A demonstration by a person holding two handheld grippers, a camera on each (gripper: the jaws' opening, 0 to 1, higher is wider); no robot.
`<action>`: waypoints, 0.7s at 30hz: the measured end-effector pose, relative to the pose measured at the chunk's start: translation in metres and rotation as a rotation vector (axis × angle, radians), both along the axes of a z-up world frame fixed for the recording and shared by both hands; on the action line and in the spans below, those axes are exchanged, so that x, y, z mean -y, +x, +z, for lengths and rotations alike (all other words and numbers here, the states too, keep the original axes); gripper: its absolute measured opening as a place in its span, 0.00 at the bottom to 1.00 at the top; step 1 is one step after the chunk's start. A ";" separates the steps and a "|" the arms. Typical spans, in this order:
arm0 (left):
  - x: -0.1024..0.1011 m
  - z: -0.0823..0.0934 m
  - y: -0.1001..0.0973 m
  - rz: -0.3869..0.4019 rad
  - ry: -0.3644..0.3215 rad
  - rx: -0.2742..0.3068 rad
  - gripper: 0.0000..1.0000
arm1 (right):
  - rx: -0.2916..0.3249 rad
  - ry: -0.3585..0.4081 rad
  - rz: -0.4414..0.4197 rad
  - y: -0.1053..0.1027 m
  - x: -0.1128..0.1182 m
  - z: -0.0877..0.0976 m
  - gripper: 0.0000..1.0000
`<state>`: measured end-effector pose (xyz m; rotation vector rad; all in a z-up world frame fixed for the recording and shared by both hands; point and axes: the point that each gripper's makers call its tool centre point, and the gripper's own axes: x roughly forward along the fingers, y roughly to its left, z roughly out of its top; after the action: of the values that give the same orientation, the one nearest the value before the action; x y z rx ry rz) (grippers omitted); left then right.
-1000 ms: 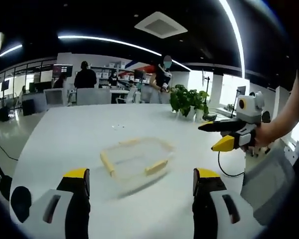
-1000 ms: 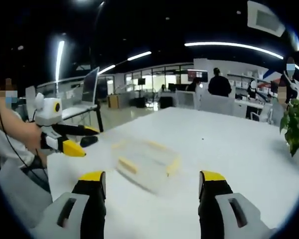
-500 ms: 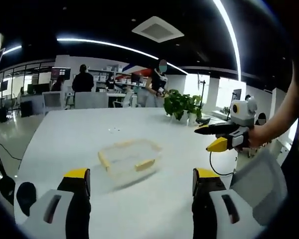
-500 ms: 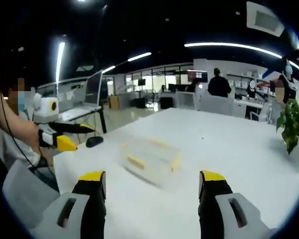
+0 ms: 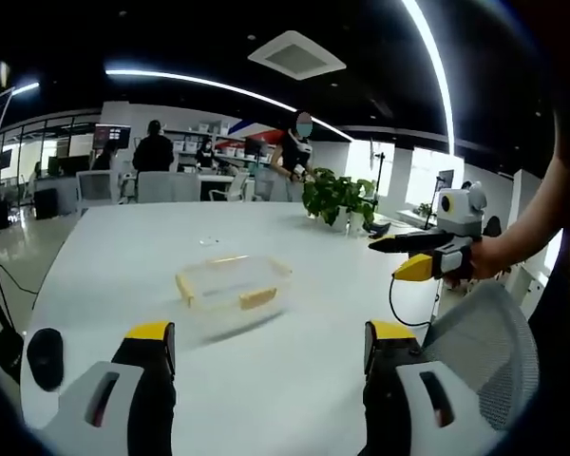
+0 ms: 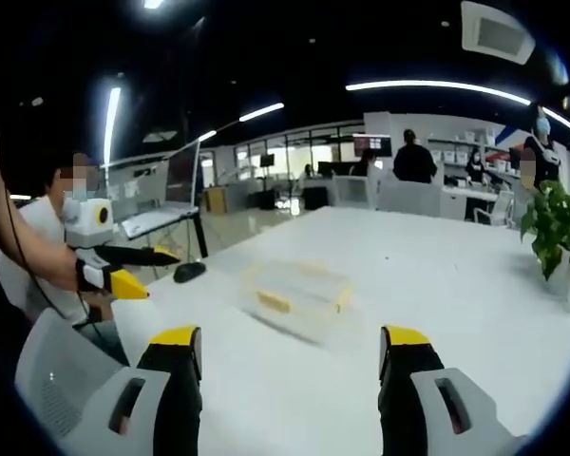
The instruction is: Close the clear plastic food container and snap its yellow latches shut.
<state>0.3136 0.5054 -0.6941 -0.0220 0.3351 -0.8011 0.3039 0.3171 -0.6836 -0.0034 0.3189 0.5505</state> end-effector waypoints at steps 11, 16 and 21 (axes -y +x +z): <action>0.009 0.003 -0.020 -0.026 -0.003 0.019 0.81 | -0.012 0.029 -0.033 -0.020 0.010 0.009 0.74; -0.001 0.001 -0.022 0.007 -0.022 0.004 0.81 | -0.009 0.021 -0.044 -0.024 0.019 0.005 0.74; 0.002 0.003 -0.031 0.009 -0.002 0.018 0.80 | -0.009 0.029 -0.058 -0.031 0.025 0.005 0.74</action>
<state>0.2826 0.5037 -0.6910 -0.0177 0.3167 -0.7926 0.2726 0.2918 -0.6791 0.0367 0.3186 0.4974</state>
